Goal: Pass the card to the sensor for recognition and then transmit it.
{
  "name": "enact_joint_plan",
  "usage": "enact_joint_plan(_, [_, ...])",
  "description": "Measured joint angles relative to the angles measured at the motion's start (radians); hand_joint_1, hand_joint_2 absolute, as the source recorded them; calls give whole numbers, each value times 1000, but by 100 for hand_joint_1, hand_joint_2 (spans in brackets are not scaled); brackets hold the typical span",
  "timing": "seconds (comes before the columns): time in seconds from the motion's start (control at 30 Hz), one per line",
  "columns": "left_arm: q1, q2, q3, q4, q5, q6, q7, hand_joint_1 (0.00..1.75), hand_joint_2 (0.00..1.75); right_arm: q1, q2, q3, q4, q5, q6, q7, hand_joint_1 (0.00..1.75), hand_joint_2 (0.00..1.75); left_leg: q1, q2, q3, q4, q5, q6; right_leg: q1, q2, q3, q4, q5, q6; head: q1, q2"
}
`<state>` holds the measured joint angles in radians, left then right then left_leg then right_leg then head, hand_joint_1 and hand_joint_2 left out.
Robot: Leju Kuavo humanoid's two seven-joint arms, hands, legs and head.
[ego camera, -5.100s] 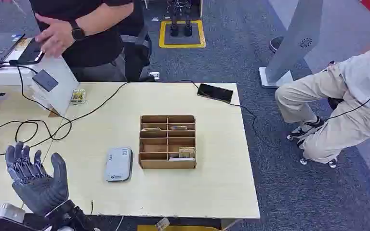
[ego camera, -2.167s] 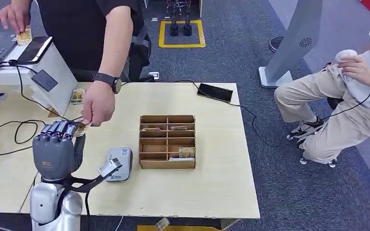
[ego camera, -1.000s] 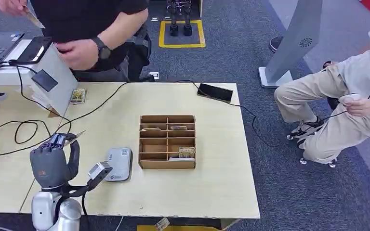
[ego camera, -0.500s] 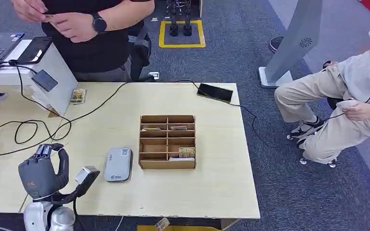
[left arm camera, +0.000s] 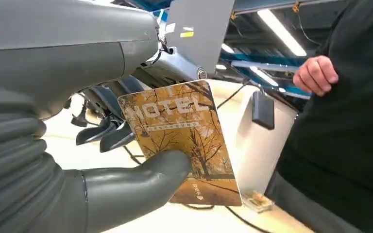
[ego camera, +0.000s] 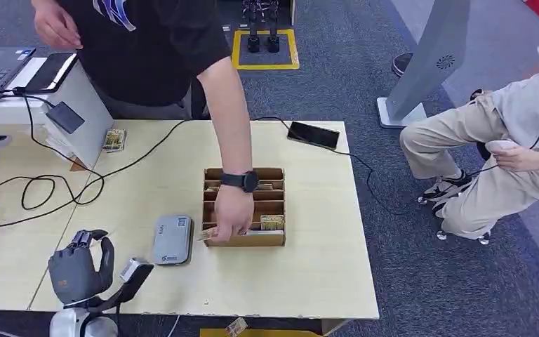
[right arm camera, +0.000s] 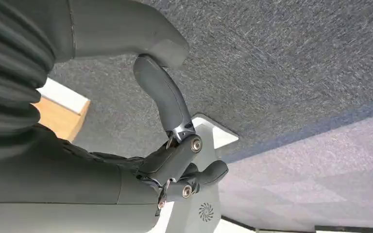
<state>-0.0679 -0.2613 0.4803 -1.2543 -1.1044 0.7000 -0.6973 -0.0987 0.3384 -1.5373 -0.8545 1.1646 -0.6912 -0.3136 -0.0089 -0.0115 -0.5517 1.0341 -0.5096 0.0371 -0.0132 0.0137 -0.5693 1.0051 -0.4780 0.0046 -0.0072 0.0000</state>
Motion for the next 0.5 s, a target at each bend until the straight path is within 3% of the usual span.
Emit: enact_joint_plan(0.5, [13, -1, -32, 58, -17, 0, -3, 175, 175, 0, 0, 0, 2, -7, 0, -5, 0, 175, 0, 0, 0, 0, 0, 0, 0, 0, 0, 0, 0, 0, 0, 0])
